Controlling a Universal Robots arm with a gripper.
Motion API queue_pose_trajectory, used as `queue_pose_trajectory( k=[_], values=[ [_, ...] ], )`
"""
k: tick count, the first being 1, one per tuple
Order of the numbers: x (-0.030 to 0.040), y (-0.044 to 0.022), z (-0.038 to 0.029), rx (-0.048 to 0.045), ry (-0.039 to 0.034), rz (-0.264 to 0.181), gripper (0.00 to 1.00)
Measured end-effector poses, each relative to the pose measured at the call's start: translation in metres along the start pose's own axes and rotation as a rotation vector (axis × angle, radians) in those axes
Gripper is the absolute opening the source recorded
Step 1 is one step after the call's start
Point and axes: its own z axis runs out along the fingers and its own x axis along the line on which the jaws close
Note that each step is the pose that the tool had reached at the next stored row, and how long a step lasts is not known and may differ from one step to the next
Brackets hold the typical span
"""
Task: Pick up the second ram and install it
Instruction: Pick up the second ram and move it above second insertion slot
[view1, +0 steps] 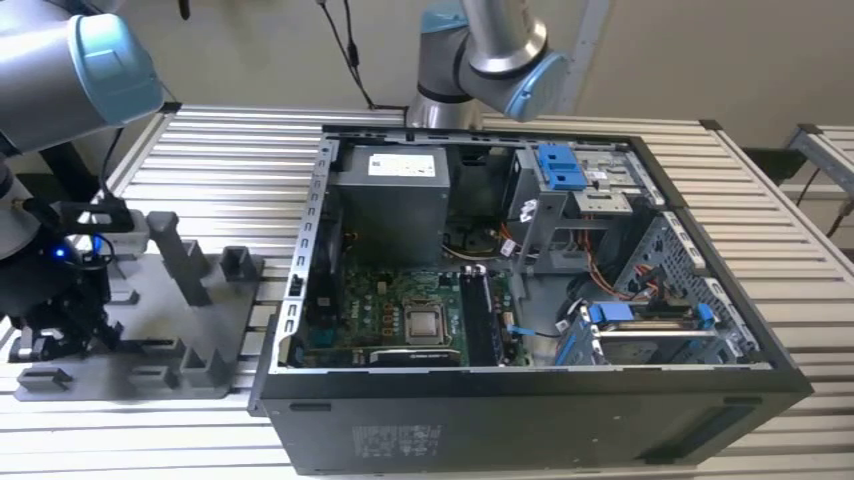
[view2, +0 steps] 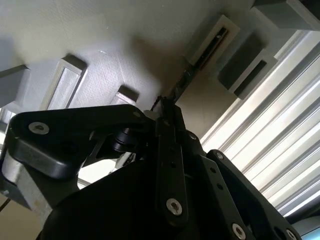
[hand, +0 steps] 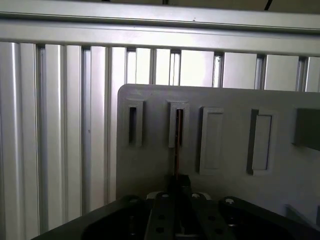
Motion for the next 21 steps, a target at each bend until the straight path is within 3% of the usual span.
queue_pose_trajectory(
  k=[15,21],
  values=[
    [0.0000,0.0000,-0.0002,0.0002,0.0001,0.000,0.14],
    [-0.0003,-0.0002,-0.0083,0.0001,0.0003,0.000,0.14]
  ],
)
